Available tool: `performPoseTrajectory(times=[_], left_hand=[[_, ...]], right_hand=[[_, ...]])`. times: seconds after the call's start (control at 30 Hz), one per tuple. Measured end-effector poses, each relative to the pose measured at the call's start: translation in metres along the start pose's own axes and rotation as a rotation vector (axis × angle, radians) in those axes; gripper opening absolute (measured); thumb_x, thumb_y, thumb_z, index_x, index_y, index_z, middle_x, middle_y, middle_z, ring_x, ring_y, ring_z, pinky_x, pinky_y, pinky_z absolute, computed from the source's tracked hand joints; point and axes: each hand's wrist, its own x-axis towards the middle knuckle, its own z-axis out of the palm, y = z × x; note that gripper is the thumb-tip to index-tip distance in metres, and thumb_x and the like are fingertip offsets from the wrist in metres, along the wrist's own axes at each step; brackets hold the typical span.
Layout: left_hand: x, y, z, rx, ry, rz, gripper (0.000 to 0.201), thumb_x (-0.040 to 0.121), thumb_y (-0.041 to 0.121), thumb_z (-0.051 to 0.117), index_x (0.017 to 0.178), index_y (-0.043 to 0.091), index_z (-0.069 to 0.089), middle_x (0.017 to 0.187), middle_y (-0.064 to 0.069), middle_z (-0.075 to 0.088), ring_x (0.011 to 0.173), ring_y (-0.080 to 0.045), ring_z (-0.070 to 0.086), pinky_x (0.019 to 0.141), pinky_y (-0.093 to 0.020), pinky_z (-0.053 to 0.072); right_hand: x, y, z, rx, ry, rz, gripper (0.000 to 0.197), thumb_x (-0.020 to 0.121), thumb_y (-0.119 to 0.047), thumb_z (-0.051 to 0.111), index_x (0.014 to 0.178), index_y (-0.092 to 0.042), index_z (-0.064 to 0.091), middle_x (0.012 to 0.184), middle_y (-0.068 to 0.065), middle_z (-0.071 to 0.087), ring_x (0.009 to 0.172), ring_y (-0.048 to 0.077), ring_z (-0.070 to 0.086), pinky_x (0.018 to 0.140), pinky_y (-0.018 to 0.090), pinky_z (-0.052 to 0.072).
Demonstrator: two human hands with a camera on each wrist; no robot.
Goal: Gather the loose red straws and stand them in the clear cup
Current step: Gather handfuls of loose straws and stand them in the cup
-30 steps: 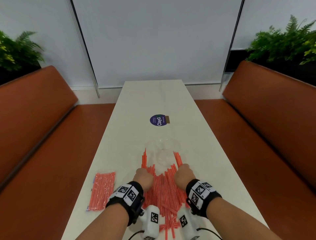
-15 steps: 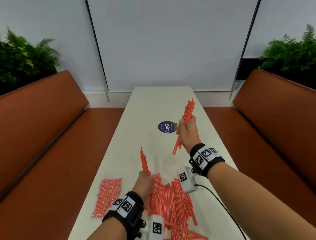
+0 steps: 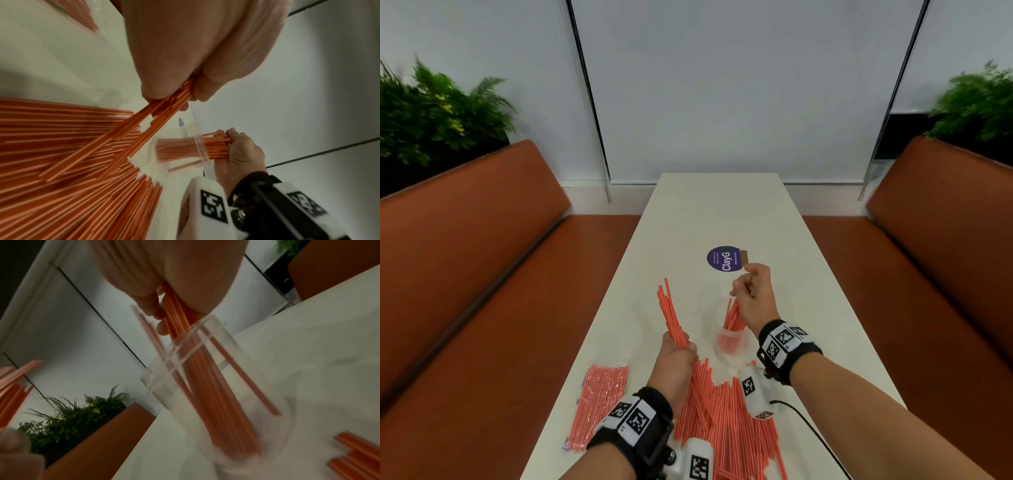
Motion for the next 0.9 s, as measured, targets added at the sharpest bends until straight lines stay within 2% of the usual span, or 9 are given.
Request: performPoseTrajectory(times=[0.17, 0.23, 0.3, 0.4, 0.47, 0.57, 0.63, 0.77, 0.9], left_hand=[[0.005, 0.013, 0.013, -0.014, -0.042, 0.098, 0.025, 0.098, -0.002, 0.04, 0.118, 0.011, 0.047, 0.093, 0.0, 0.054, 0.085, -0.016, 0.051, 0.08, -0.03, 0.044], [0.011, 0.026, 0.02, 0.025, -0.037, 0.149, 0.026, 0.098, 0.001, 0.042, 0.123, 0.008, 0.046, 0.089, 0.004, 0.053, 0.089, -0.016, 0.05, 0.09, -0.034, 0.044], [0.019, 0.042, 0.027, 0.06, -0.04, 0.196, 0.021, 0.096, 0.004, 0.044, 0.113, 0.015, 0.05, 0.092, 0.003, 0.053, 0.097, -0.019, 0.051, 0.101, -0.042, 0.041], [0.03, 0.07, 0.042, 0.057, -0.037, 0.323, 0.022, 0.095, 0.0, 0.045, 0.091, 0.022, 0.049, 0.088, 0.0, 0.048, 0.091, -0.019, 0.048, 0.093, -0.035, 0.044], [0.037, 0.083, 0.053, 0.034, -0.049, 0.397, 0.02, 0.096, -0.003, 0.043, 0.096, 0.016, 0.048, 0.083, 0.004, 0.048, 0.084, -0.014, 0.049, 0.085, -0.027, 0.043], [0.051, 0.084, 0.066, 0.109, -0.065, 0.429, 0.025, 0.095, -0.001, 0.045, 0.119, 0.007, 0.047, 0.085, 0.007, 0.052, 0.089, -0.014, 0.051, 0.095, -0.033, 0.042], [0.06, 0.074, 0.071, 0.208, -0.066, 0.434, 0.022, 0.094, 0.0, 0.047, 0.114, 0.009, 0.049, 0.085, 0.008, 0.053, 0.09, -0.014, 0.052, 0.093, -0.033, 0.043], [0.068, 0.05, 0.076, 0.336, -0.111, 0.395, 0.025, 0.091, -0.003, 0.047, 0.09, 0.022, 0.048, 0.077, 0.006, 0.047, 0.075, -0.012, 0.048, 0.078, -0.025, 0.043], [0.071, 0.037, 0.073, 0.384, -0.114, 0.346, 0.026, 0.088, -0.008, 0.045, 0.093, 0.017, 0.05, 0.082, -0.002, 0.051, 0.077, -0.015, 0.053, 0.077, -0.027, 0.048]], right_hand=[[0.002, -0.004, -0.009, 0.17, 0.029, 0.052, 0.021, 0.09, 0.004, 0.054, 0.102, -0.01, 0.045, 0.075, 0.0, 0.048, 0.074, 0.017, 0.054, 0.08, 0.029, 0.049], [-0.002, -0.007, -0.017, 0.281, 0.064, 0.115, 0.023, 0.086, -0.006, 0.059, 0.104, -0.011, 0.045, 0.087, -0.001, 0.052, 0.082, 0.011, 0.053, 0.082, 0.025, 0.044], [-0.01, -0.006, -0.025, 0.304, 0.039, 0.172, 0.043, 0.074, -0.017, 0.059, 0.114, -0.013, 0.044, 0.108, 0.003, 0.052, 0.099, 0.013, 0.052, 0.089, 0.027, 0.043], [-0.022, 0.003, -0.038, 0.26, -0.091, 0.261, 0.082, 0.064, -0.02, 0.064, 0.137, -0.013, 0.027, 0.13, 0.008, 0.042, 0.119, 0.022, 0.044, 0.099, 0.037, 0.04], [-0.03, 0.011, -0.043, 0.18, -0.229, 0.287, 0.108, 0.06, -0.022, 0.077, 0.145, -0.02, 0.01, 0.136, 0.008, 0.039, 0.125, 0.023, 0.04, 0.105, 0.038, 0.037], [-0.039, 0.023, -0.043, 0.011, -0.379, 0.259, 0.141, 0.048, -0.027, 0.093, 0.145, -0.032, -0.009, 0.142, 0.01, 0.037, 0.133, 0.023, 0.039, 0.114, 0.043, 0.031], [-0.042, 0.028, -0.035, -0.02, -0.401, 0.249, 0.148, 0.042, -0.027, 0.093, 0.143, -0.034, -0.016, 0.144, 0.012, 0.037, 0.135, 0.023, 0.039, 0.115, 0.046, 0.031], [-0.039, 0.034, -0.023, -0.001, -0.353, 0.25, 0.143, 0.05, -0.013, 0.09, 0.141, -0.038, -0.017, 0.133, 0.0, 0.05, 0.122, 0.013, 0.054, 0.107, 0.039, 0.044], [-0.036, 0.032, -0.025, -0.023, -0.367, 0.26, 0.131, 0.058, 0.0, 0.083, 0.145, -0.028, -0.012, 0.124, -0.002, 0.057, 0.108, 0.009, 0.062, 0.088, 0.017, 0.049]])
